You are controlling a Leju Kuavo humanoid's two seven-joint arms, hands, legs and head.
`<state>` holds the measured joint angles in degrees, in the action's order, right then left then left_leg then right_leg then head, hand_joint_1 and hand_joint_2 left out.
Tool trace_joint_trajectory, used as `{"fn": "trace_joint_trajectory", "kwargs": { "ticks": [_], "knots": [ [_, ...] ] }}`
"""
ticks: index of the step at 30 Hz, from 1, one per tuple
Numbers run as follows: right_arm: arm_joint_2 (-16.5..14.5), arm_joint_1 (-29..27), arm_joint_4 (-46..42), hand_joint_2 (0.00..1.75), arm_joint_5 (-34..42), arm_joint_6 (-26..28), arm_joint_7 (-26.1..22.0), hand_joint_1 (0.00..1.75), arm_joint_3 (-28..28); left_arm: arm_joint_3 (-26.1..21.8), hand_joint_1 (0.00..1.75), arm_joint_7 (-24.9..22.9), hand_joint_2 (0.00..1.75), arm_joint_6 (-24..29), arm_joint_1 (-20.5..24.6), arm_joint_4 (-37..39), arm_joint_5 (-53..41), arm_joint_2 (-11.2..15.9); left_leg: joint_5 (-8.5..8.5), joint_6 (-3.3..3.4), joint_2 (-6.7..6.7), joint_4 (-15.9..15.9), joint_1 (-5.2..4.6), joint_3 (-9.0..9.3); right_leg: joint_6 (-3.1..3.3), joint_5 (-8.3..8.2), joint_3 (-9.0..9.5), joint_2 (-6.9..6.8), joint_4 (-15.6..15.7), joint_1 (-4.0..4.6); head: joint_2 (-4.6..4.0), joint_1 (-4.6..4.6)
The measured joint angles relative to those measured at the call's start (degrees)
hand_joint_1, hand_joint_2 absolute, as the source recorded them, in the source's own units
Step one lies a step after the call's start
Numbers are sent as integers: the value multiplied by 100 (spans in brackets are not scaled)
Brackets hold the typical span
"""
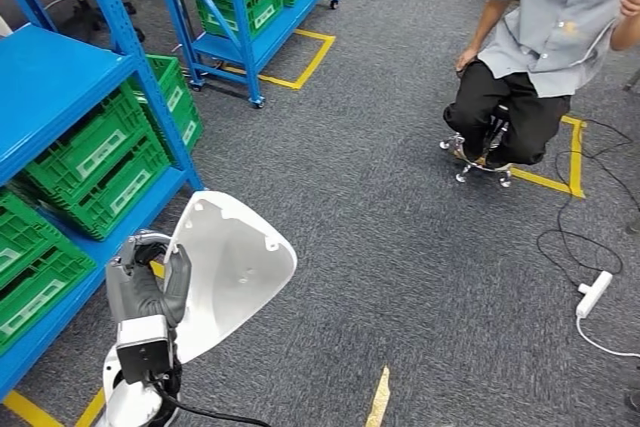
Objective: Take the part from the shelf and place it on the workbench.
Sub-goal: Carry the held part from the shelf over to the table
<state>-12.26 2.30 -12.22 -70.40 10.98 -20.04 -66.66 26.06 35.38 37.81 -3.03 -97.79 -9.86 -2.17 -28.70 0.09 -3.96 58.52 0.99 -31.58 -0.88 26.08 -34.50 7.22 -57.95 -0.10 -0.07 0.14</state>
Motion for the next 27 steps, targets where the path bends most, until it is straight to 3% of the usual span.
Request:
{"fn": "trace_joint_trajectory", "kwargs": {
  "ticks": [1, 3, 5, 6, 7, 8, 9, 10, 12, 14, 16, 18, 20, 22, 23, 24, 25, 27],
  "knots": [
    [0, -11, -1, 0, -9, -2, 0, 0, 0, -5, 175, -2, 175, 0, 11, -1, 20, 0, 16, 34, 63, -10, 0, -1, -32, -2, -33, 13, -6, -8, 0, -2],
    [0, -18, -1, 0, -33, -3, 2, 0, 0, -31, 175, -3, 175, -1, 31, -3, 72, 0, 48, 109, 204, -52, 10, 8, -84, 153, -183, -203, -242, 1, 0, 42],
    [0, 9, -1, 0, -59, -2, 11, 0, 0, -85, 175, 1, 175, -3, 30, -5, 127, 8, 56, 147, 366, -65, -4, 5, -126, 520, -510, -547, -932, 1, 0, 92],
    [0, 23, -1, 0, -69, -1, 17, 0, 0, -114, 175, 3, 175, -4, 26, -7, 144, 15, 54, 152, 455, -64, -15, 1, -144, 687, -692, -637, -1323, -7, 0, 101],
    [0, 32, -1, 0, -75, 1, 22, 0, 0, -139, 175, 6, 175, -4, 23, -7, 158, 22, 50, 155, 542, -63, -23, 0, -153, 768, -811, -678, -1586, -11, 0, 99],
    [0, 34, -1, 0, -78, 3, 29, 0, 0, -156, 175, 8, 175, -4, 23, -7, 163, 28, 45, 157, 622, -62, -28, 0, -156, 745, -828, -700, -1650, -12, 0, 101],
    [0, 32, -1, 0, -80, 4, 34, 0, 0, -168, 175, 9, 175, -4, 23, -7, 166, 32, 39, 154, 690, -62, -31, 6, -149, 617, -715, -723, -1464, -10, 0, 102],
    [0, 31, -1, 0, -81, 8, 38, 0, 0, -179, 175, 9, 175, -4, 24, -7, 167, 33, 30, 146, 755, -62, -33, 16, -130, 427, -492, -782, -1076, -4, 0, 102],
    [0, 46, -2, 0, -84, 13, 41, 0, 0, -208, 175, 11, 175, -4, 23, -11, 167, 35, 6, 112, 869, -58, -53, 40, -64, 173, -36, -1003, -275, 47, 0, 99],
    [0, 63, -2, 0, -85, 16, 40, 0, 1, -238, 175, 13, 175, -4, 23, -15, 167, 37, -12, 67, 966, -55, -74, 56, 6, 131, 135, -1090, 29, 99, 0, 92],
    [0, 55, -2, 0, -85, 16, 40, 0, 1, -252, 175, 14, 175, -4, 27, -17, 167, 37, -35, 12, 1024, -56, -65, 76, 68, 103, 133, -962, 51, 94, 0, 91],
    [0, 47, -2, 0, -85, 18, 42, 0, 0, -261, 175, 16, 175, -4, 29, -22, 166, 37, -186, -44, 826, 111, -44, 26, 131, 66, 150, -844, 95, 60, 0, 80],
    [0, 59, -2, 0, -85, 19, 42, 0, 0, -272, 175, 19, 175, -3, 17, -26, 166, 46, -537, -76, 535, 707, -34, -232, 170, 48, 164, -716, 115, 39, 0, 50],
    [0, 68, -2, 0, -86, 19, 42, 0, 0, -276, 175, 19, 175, 0, 0, -26, 167, 57, -801, -87, 448, 1393, -34, -559, 185, 48, 166, -566, 111, 41, 0, 36],
    [0, 65, -2, 0, -86, 18, 42, 0, 0, -276, 175, 19, 175, 1, -5, -26, 167, 60, -777, -88, 441, 1518, -34, -631, 187, 49, 168, -485, 105, 42, 0, 35],
    [0, 61, -2, 0, -87, 17, 42, 0, 0, -277, 175, 19, 175, 1, -6, -26, 167, 61, -633, -85, 428, 1421, -32, -603, 184, 50, 172, -399, 94, 40, 0, 37],
    [0, 59, -2, 0, -88, 16, 42, 0, 0, -278, 175, 19, 175, 1, -5, -26, 167, 62, -408, -80, 382, 1132, -24, -484, 177, 55, 176, -315, 78, 34, 0, 37],
    [0, 65, -2, 0, -90, 14, 39, 0, 0, -278, 175, 20, 175, 2, -8, -27, 166, 66, -44, -71, 74, 426, 17, -186, 139, 74, 150, -154, 18, 25, 0, 39]
  ]
}}
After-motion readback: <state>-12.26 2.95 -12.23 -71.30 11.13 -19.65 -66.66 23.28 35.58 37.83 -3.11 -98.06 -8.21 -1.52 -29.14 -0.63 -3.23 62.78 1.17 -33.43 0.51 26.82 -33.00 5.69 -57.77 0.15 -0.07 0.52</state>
